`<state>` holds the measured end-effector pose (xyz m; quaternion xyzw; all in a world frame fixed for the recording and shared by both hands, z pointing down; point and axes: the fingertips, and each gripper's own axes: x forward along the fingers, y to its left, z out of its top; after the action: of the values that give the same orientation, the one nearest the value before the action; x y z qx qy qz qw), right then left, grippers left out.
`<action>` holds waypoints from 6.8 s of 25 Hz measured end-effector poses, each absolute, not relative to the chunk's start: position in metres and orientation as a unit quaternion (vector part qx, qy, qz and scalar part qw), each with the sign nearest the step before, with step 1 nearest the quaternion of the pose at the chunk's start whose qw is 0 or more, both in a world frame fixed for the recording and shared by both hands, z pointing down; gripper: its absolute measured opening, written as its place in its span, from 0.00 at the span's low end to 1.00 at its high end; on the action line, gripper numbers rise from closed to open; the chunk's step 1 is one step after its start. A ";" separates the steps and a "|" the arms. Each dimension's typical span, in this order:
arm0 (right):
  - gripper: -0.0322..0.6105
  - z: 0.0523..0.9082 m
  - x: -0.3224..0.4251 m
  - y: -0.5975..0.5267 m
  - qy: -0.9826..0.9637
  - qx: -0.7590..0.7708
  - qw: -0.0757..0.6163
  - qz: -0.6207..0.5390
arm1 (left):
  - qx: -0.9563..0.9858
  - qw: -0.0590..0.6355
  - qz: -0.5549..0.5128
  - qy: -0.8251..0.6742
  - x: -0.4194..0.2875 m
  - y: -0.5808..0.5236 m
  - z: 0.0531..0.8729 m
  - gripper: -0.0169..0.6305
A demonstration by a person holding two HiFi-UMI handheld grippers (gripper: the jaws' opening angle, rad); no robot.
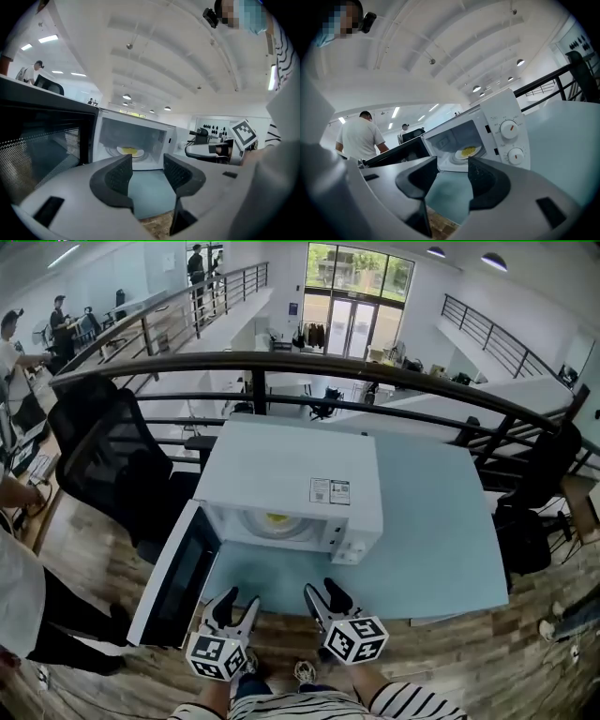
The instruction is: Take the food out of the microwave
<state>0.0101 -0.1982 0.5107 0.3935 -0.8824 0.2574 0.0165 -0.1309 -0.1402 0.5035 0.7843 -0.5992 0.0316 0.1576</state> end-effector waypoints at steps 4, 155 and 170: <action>0.37 0.513 0.002 -0.208 -0.869 0.422 0.012 0.256 | 0.800 0.164 0.038 -0.576 -0.142 -0.160 0.508 0.32; 0.18 0.609 -0.055 -0.304 -0.741 0.513 -0.066 0.429 | 0.760 0.399 -0.022 -0.512 -0.180 -0.301 0.603 0.16; 0.17 0.579 -0.027 -0.225 -0.708 0.568 -0.105 0.405 | 0.801 0.389 -0.019 -0.455 -0.151 -0.239 0.574 0.16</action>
<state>-0.0267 -0.2246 0.5791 0.5680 -0.7084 0.4055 -0.1051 -0.1509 -0.2394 0.5740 0.8010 -0.4548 -0.0186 0.3888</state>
